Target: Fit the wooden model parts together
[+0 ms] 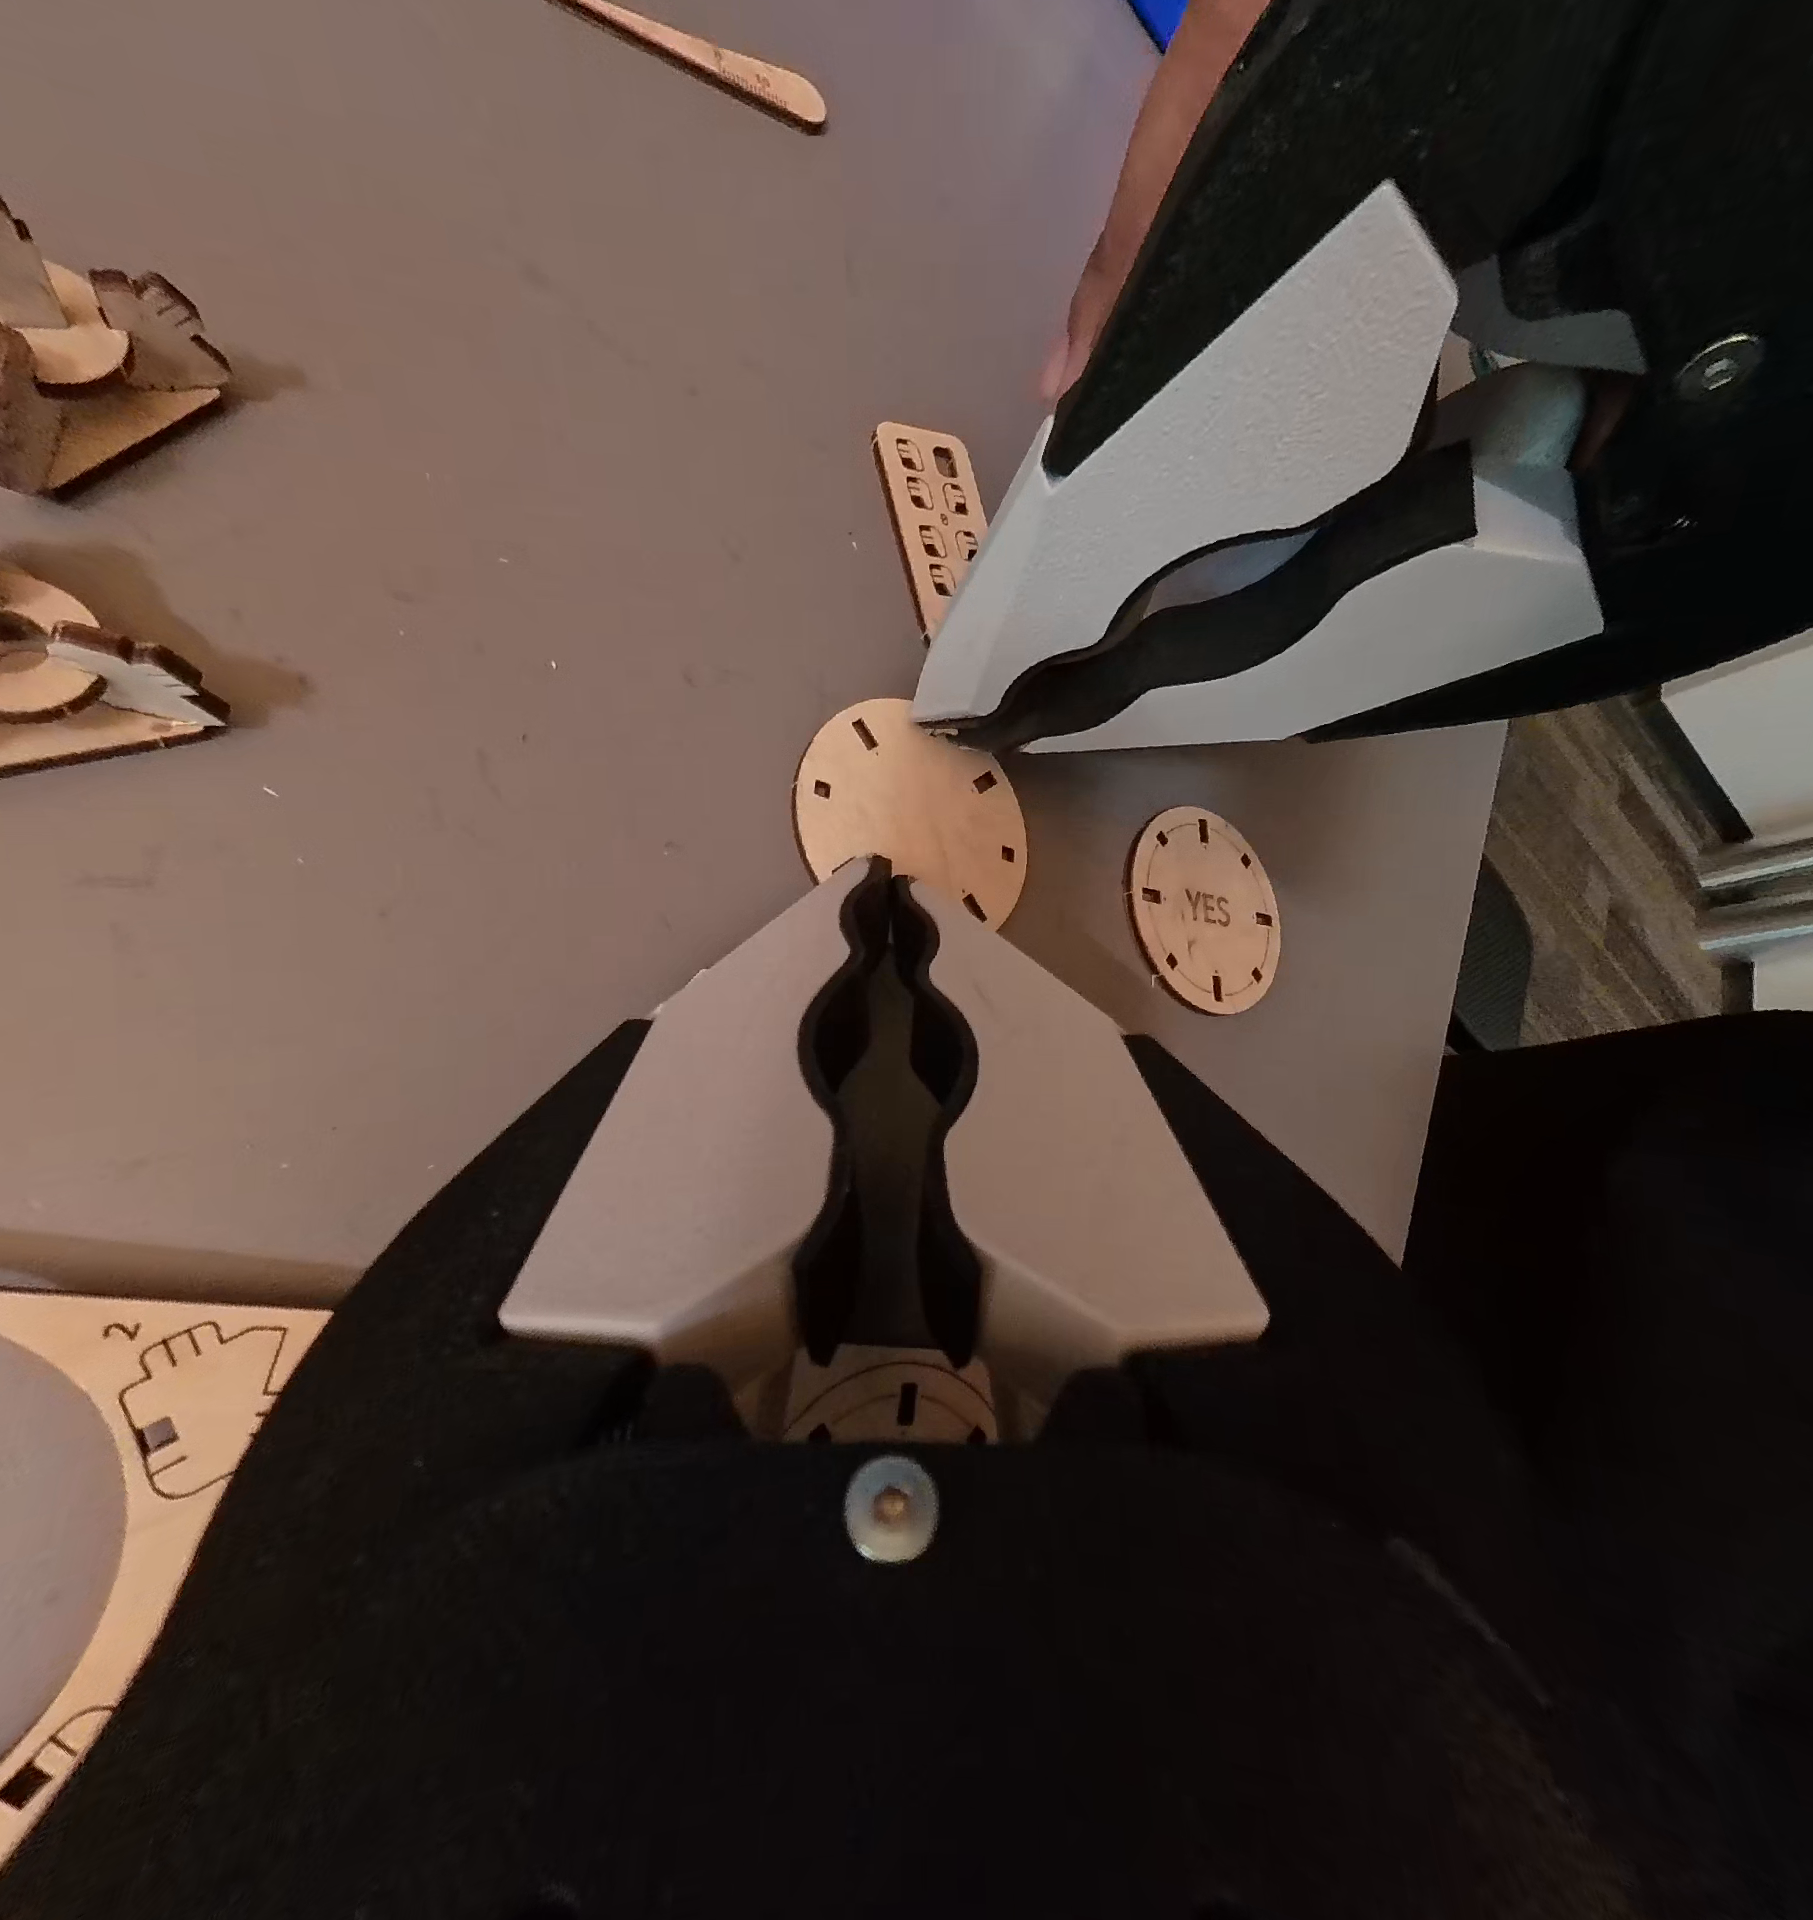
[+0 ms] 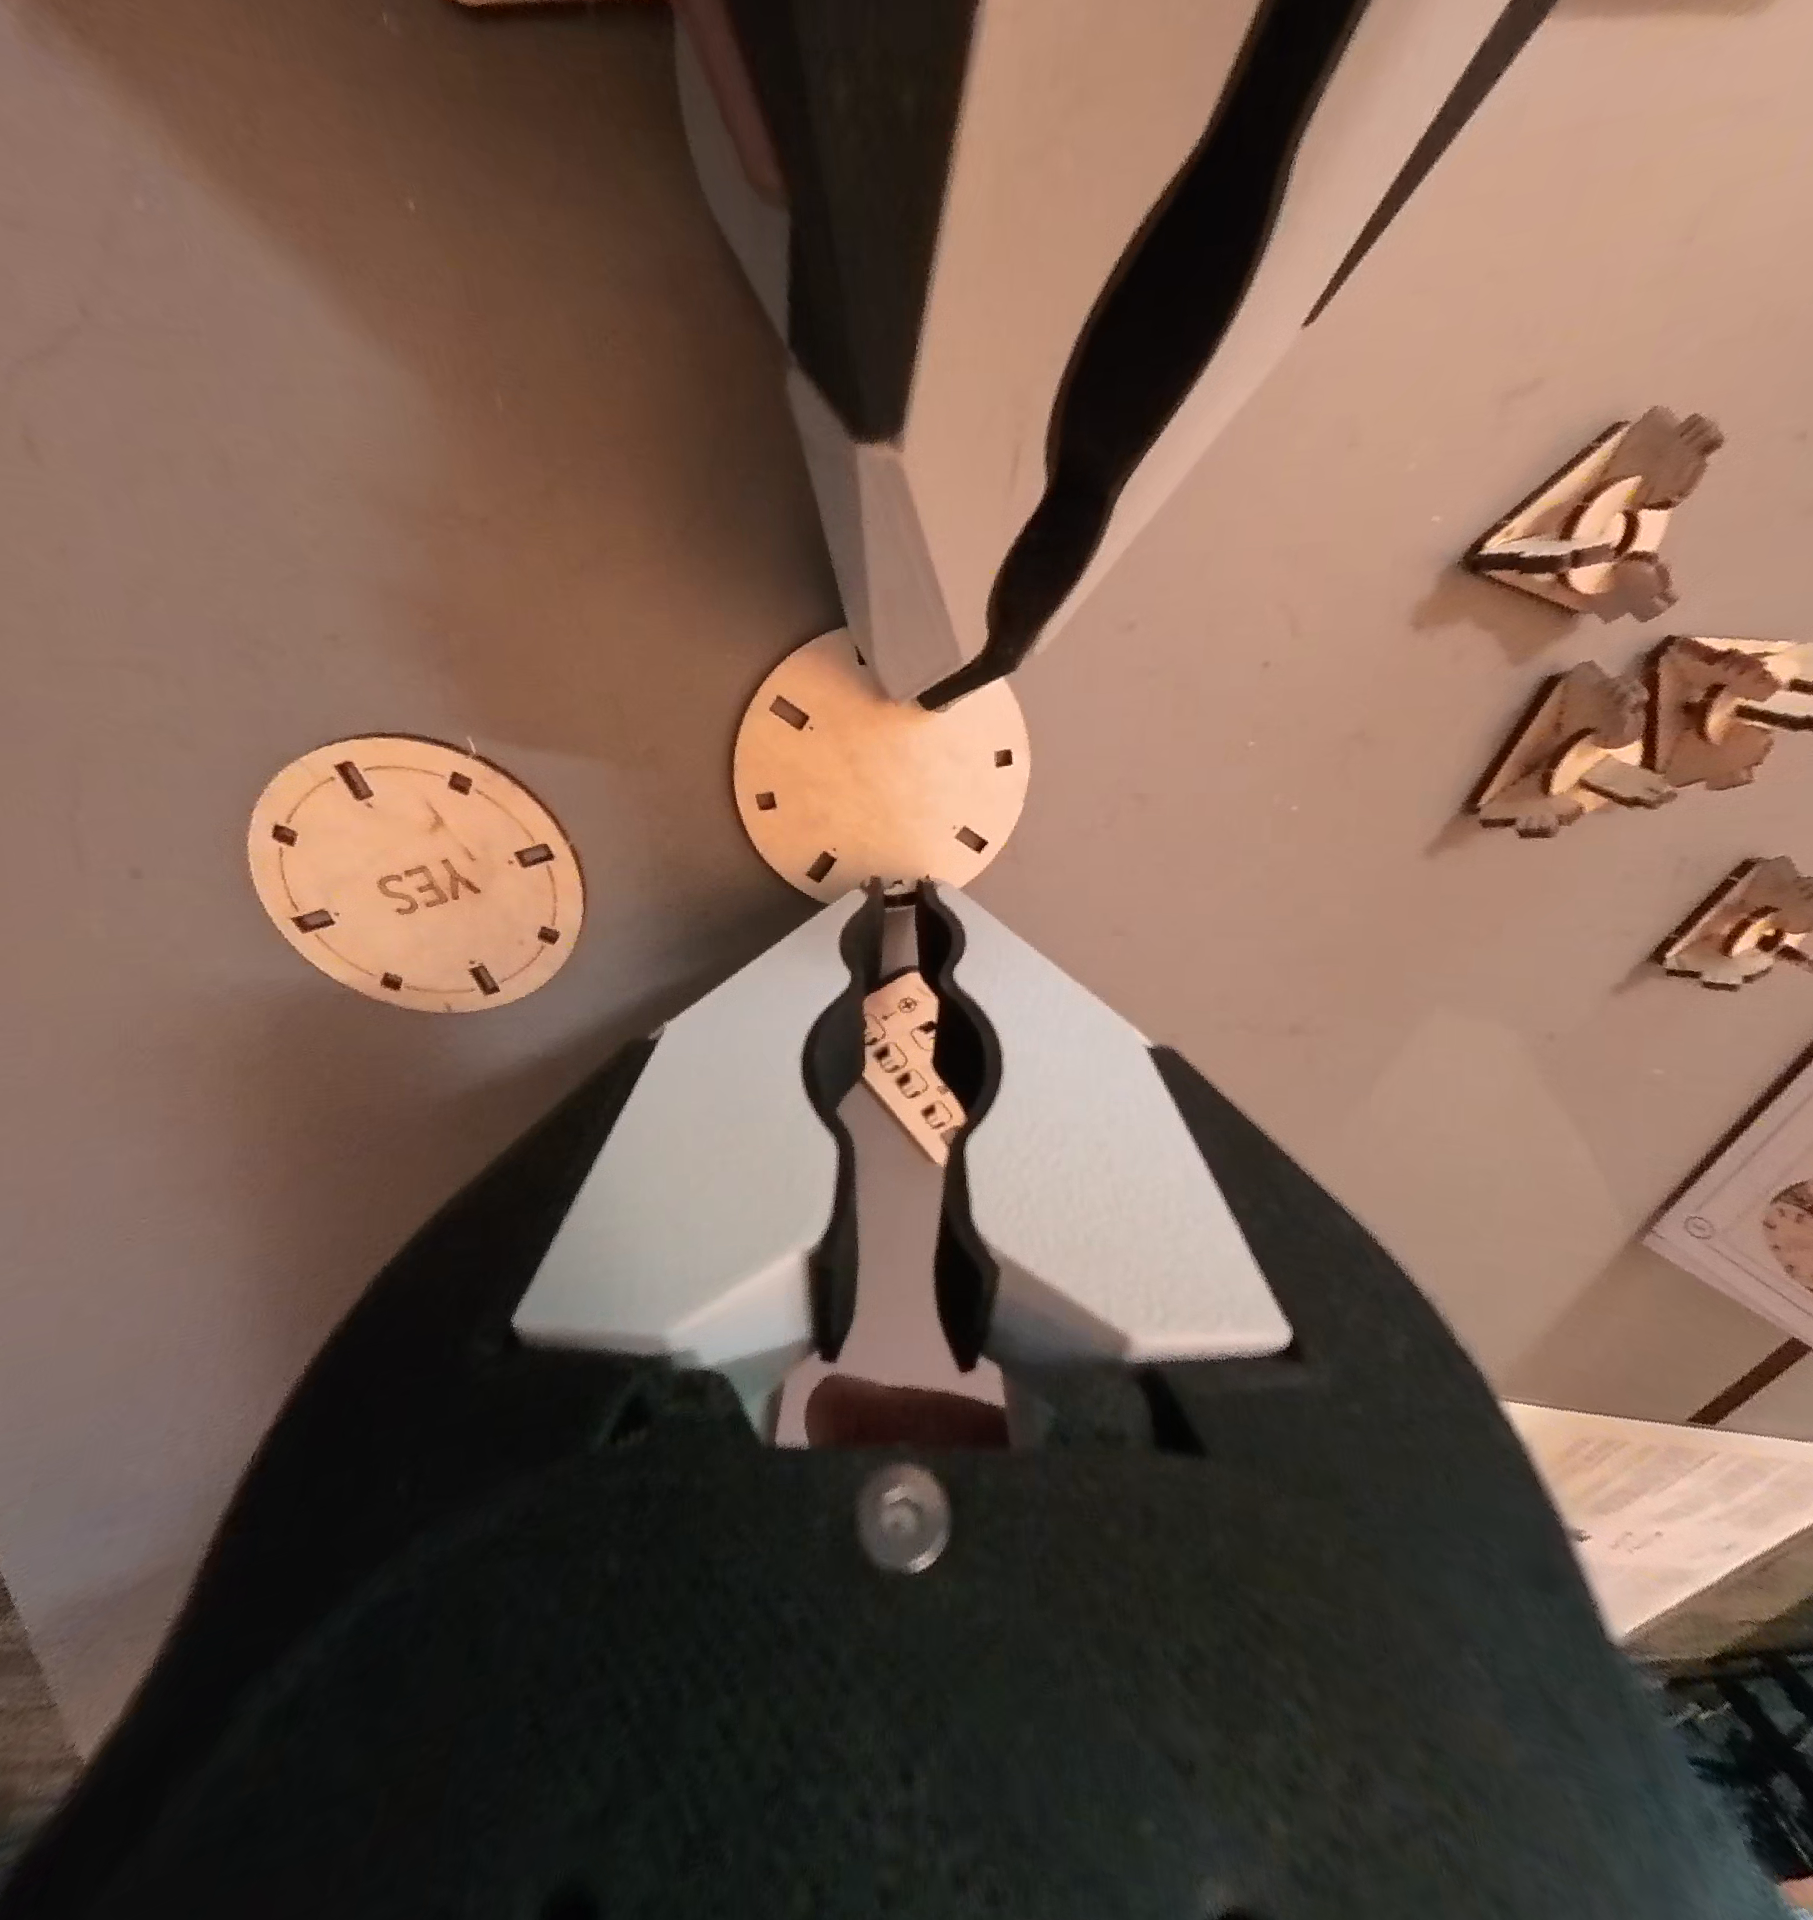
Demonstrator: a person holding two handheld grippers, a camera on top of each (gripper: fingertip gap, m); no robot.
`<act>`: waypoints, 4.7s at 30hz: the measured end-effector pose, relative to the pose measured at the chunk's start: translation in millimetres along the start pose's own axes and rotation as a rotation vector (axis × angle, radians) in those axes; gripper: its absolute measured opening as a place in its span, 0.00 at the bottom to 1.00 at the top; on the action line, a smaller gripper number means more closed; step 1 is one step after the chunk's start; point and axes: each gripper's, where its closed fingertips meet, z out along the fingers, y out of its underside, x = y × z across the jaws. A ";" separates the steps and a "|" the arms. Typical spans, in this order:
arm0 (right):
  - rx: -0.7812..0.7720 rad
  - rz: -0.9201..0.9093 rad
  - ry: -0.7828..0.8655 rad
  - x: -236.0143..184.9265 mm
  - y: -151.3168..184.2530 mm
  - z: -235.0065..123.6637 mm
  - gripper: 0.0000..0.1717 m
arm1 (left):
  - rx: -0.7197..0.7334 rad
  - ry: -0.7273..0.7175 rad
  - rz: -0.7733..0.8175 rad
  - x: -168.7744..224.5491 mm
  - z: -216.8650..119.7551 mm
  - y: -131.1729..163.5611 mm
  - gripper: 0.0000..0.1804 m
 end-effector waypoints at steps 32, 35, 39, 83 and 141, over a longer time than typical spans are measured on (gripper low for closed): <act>-0.103 -0.008 -0.065 -0.7 0.7 1.0 0.02 | 0.002 0.001 -0.007 0.0 0.1 0.3 0.00; -0.082 0.028 -0.069 -1.0 0.7 1.1 0.02 | 0.002 0.000 -0.006 -0.1 0.1 0.3 0.00; -0.038 0.076 -0.077 -0.8 0.4 1.0 0.02 | 0.002 0.003 -0.009 -0.2 0.1 0.4 0.00; 0.493 0.661 0.154 9.5 -5.6 -12.4 0.00 | 0.006 0.031 -0.040 0.1 -0.2 0.7 0.00; 0.532 0.785 0.233 12.0 -0.6 -5.9 0.00 | 0.004 0.035 -0.043 0.0 -0.6 0.9 0.00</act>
